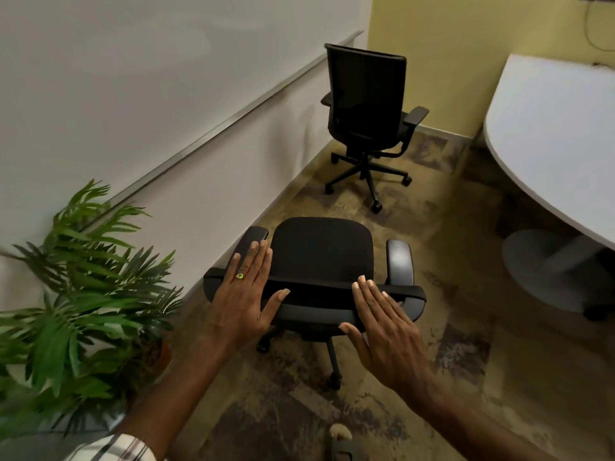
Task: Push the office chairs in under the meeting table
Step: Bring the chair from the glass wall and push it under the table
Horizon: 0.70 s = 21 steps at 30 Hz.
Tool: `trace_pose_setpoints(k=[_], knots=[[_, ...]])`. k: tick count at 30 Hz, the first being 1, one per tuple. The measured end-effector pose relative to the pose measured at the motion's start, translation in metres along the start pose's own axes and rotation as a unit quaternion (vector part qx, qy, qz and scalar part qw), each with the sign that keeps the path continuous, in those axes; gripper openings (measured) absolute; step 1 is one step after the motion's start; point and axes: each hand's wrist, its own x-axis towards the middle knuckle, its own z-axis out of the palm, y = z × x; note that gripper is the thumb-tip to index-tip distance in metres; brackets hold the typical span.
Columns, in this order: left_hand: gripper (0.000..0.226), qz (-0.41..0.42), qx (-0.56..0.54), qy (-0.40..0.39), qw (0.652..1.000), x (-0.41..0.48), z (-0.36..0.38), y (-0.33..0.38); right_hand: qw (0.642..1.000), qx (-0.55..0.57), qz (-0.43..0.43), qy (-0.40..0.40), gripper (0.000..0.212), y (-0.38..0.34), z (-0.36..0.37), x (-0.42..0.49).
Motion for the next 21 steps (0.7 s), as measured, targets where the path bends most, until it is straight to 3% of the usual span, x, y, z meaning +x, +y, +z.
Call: trace_pose_setpoints(k=[9, 14, 21], knots=[[0.074, 0.092, -0.012, 0.002, 0.996, -0.015, -0.006, -0.052, 0.995, 0.025, 0.089, 0.022, 0.062, -0.085, -0.003, -0.029], [0.072, 0.185, -0.03, -0.01, 0.982, 0.02, -0.007, -0.104, 0.973, 0.009, 0.218, 0.07, 0.058, -0.152, 0.01, -0.001], [0.07, 0.281, -0.044, -0.049, 0.958, 0.065, -0.006, -0.175, 0.94, -0.051, 0.337, 0.019, 0.068, -0.201, 0.031, 0.069]])
